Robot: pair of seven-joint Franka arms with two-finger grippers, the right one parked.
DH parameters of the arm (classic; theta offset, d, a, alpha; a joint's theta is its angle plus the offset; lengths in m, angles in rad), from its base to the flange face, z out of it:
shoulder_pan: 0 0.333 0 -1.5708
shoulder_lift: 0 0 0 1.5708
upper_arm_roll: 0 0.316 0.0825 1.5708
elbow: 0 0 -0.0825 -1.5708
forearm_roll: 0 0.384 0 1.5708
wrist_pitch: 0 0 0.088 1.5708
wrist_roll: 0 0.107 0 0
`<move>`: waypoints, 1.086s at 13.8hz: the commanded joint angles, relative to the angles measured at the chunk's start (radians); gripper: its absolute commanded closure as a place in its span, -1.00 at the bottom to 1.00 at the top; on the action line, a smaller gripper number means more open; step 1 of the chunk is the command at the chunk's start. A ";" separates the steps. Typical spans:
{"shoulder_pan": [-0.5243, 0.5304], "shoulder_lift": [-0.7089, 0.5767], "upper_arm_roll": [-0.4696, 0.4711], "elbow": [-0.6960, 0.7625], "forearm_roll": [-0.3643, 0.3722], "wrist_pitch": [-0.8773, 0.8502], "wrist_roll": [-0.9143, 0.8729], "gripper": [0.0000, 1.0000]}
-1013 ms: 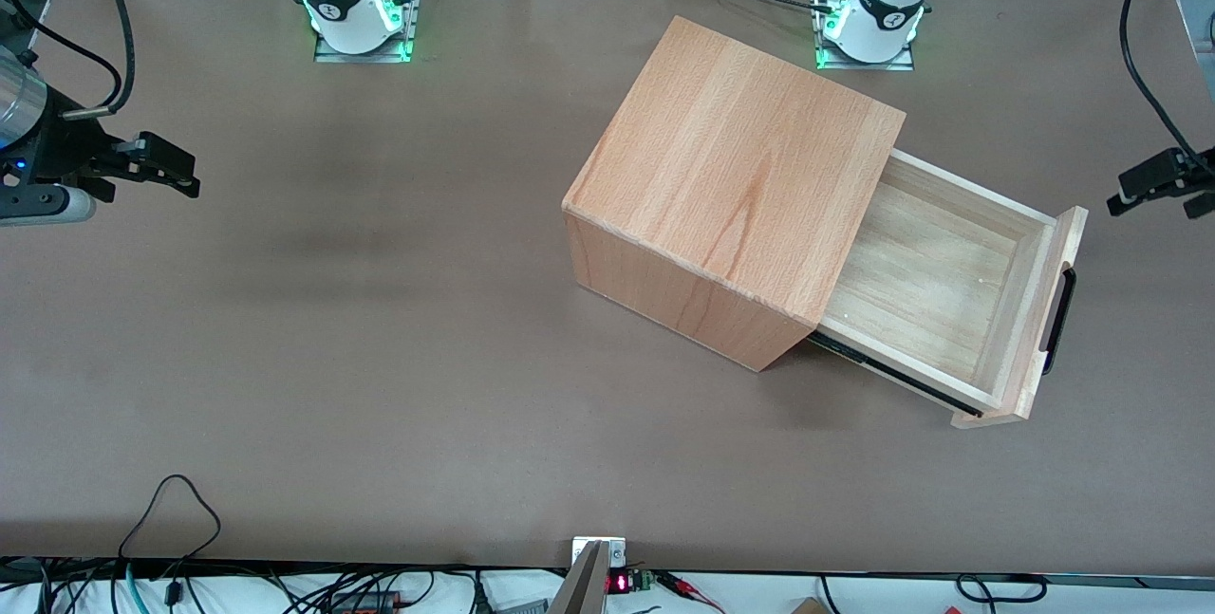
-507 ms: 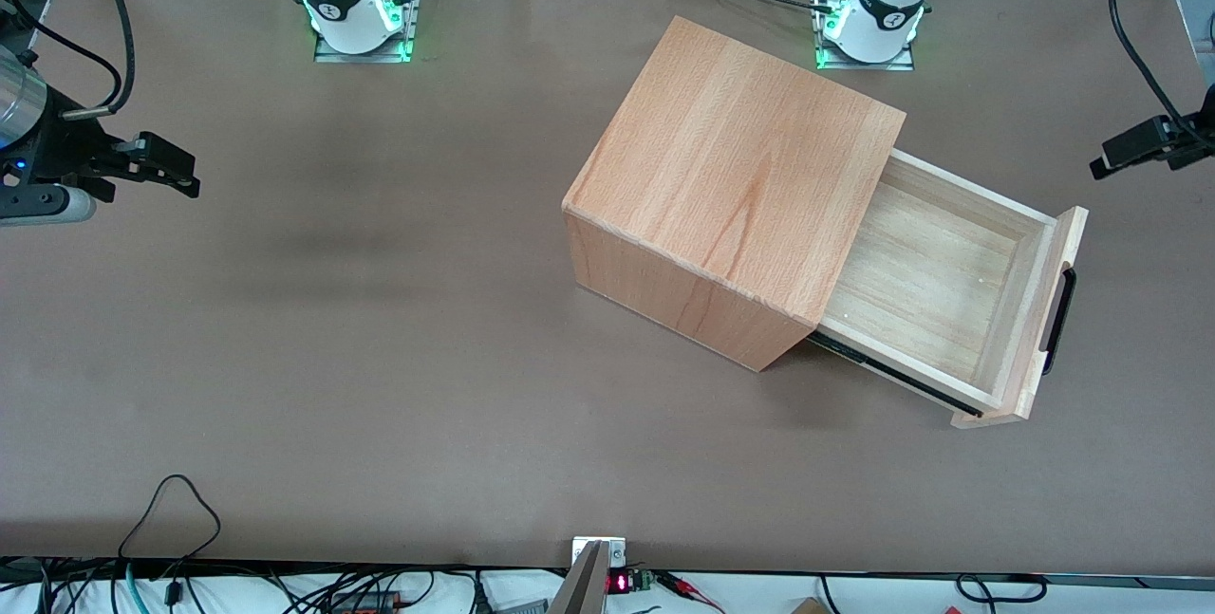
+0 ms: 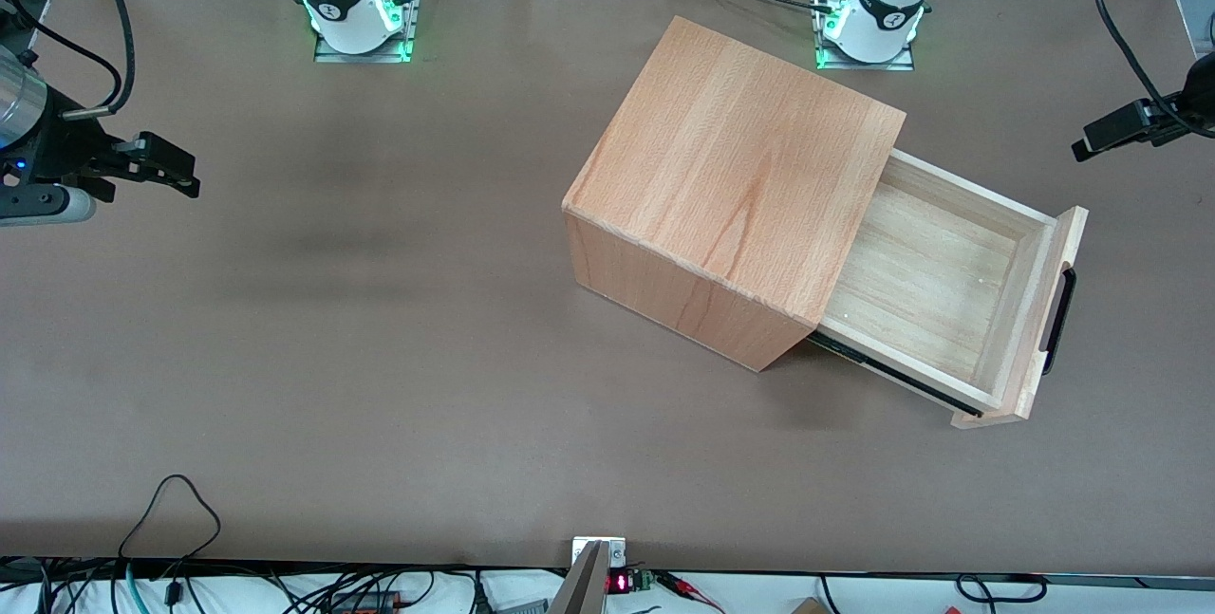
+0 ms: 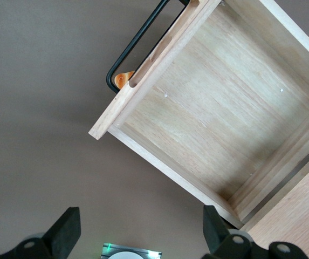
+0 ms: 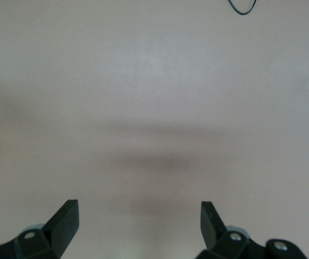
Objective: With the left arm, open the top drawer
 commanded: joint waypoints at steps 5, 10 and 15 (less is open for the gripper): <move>-0.005 0.002 0.003 0.044 0.027 -0.018 -0.013 -1.00; -0.005 0.002 0.003 0.042 0.027 -0.012 -0.013 -1.00; -0.005 0.002 0.003 0.042 0.027 -0.007 -0.014 -1.00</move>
